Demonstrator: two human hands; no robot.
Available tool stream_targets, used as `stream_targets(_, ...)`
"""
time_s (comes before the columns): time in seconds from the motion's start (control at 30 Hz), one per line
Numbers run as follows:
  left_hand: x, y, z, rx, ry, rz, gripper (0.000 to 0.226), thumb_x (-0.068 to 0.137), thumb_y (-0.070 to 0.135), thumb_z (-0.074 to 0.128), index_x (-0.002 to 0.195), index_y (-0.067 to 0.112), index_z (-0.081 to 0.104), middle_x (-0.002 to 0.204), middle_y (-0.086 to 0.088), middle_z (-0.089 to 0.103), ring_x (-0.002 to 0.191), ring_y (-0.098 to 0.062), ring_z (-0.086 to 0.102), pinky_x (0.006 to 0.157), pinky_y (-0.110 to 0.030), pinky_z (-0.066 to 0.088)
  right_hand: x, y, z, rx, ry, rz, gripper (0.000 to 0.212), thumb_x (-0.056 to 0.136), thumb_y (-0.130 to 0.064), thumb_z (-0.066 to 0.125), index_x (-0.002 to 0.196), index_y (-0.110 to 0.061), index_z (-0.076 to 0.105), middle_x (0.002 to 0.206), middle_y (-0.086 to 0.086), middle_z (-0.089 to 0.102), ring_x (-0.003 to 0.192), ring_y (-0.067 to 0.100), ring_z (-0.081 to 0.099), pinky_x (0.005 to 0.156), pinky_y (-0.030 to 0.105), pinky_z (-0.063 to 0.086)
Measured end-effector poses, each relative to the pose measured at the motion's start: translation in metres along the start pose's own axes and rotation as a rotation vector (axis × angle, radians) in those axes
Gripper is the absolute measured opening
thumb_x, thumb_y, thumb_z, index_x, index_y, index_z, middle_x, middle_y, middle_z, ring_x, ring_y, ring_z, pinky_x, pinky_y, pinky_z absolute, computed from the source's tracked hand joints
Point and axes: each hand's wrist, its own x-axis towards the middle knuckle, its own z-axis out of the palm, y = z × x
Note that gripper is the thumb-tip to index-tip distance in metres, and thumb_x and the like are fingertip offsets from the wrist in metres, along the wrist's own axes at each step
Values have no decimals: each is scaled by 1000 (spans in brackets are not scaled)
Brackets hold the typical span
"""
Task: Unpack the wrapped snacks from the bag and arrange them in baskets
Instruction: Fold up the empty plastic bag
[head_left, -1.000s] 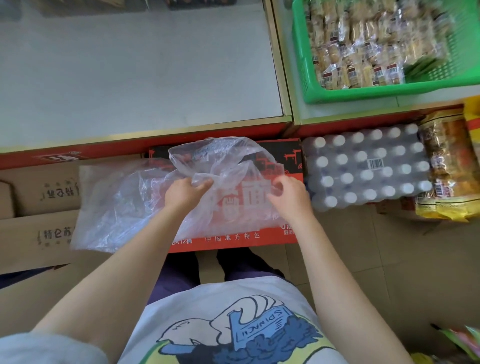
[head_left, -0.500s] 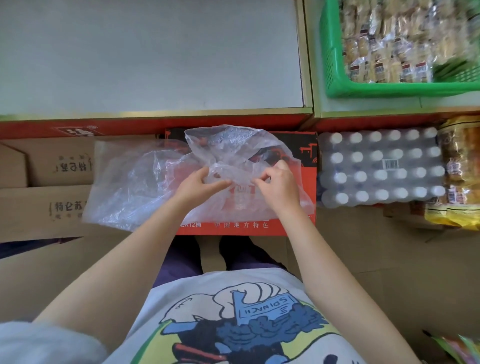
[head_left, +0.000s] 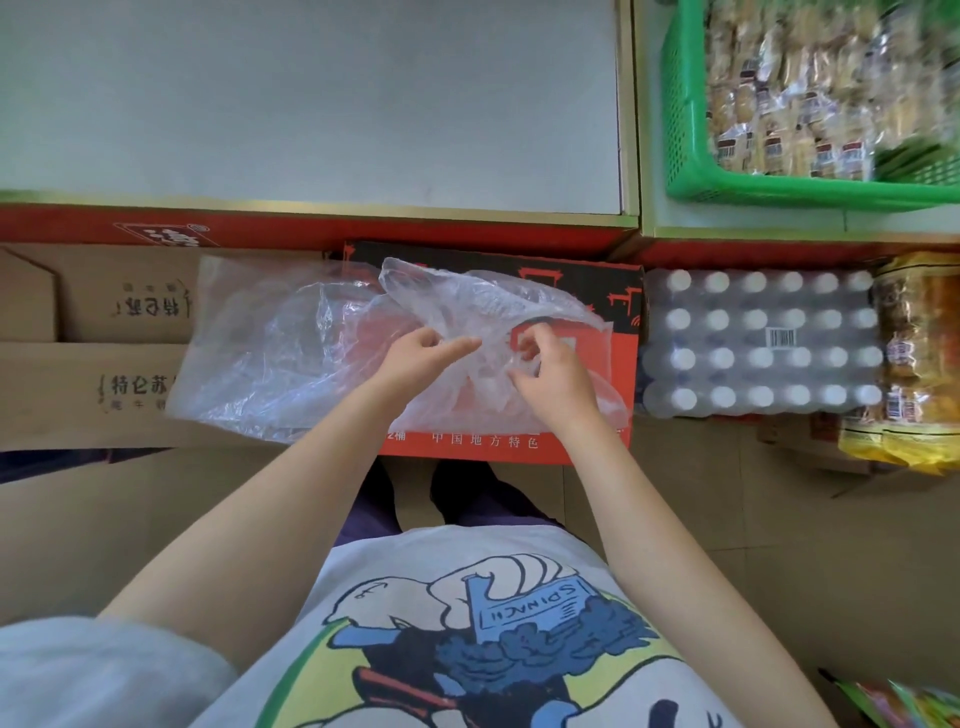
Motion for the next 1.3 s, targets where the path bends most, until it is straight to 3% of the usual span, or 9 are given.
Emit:
stream_targets(0.1,-1,-2,-1,-5,14,15,38,83,43,75,91,12,55,105,-1,60,97,-15,55,73,-29,39,3,4,3,-137,-111,45,50,91,-22,65,140,-24,52,136,5,50,125,27,49,107,43,40)
stream_targets(0.27,-12,1,-5,27,-5,63,59,83,44,77,134,25,54,137,7,47,120,-11,44,92,-30,38,-2,7,-7,-204,-68,123,23,91,-34,65,103,-14,68,117,3,47,108,26,52,88,35,41)
stream_targets(0.53,-14,6,-4,39,-67,102,89,73,63,78,148,35,38,156,7,33,142,-18,35,106,-36,36,-22,15,-54,512,431,166,8,88,-23,72,84,-20,66,86,-3,63,72,0,54,72,19,47)
stream_targets(0.63,-13,9,-5,32,-84,100,87,75,64,76,149,38,37,158,7,30,143,-19,33,107,-38,35,-24,18,-56,486,522,181,9,86,-18,68,84,-21,60,100,4,60,75,4,53,74,20,47)
stream_targets(0.83,-12,10,-4,25,-99,122,93,73,58,80,152,38,34,161,7,27,146,-20,30,114,-44,32,-25,-9,-49,-19,722,-333,6,82,-14,63,86,-9,62,91,2,62,87,17,49,75,27,41)
stream_targets(0.93,-12,11,-3,23,-97,144,96,73,55,82,153,36,33,161,6,28,146,-18,29,114,-41,31,-20,-33,-41,-76,430,-437,8,89,-18,64,94,-14,69,98,-2,68,87,12,59,72,33,52)
stream_targets(1.03,-11,11,-3,23,-94,151,98,73,53,82,154,36,31,162,6,28,147,-18,28,115,-42,31,-3,-43,-33,-288,32,-193,42,96,-34,62,135,-19,56,141,1,53,118,21,59,86,40,55)
stream_targets(1.1,-10,9,-4,16,-94,144,104,70,53,84,156,38,26,164,5,24,149,-21,26,117,-45,31,7,-43,-33,-365,-55,-39,56,96,-40,63,144,-16,47,147,7,46,123,27,56,90,40,51)
stream_targets(1.3,-10,4,-9,-71,-53,211,132,71,42,89,156,45,-12,167,11,-9,154,-20,6,123,-49,18,26,-42,-63,-157,-120,21,16,87,-28,74,85,-14,66,92,0,66,84,19,61,72,34,46)
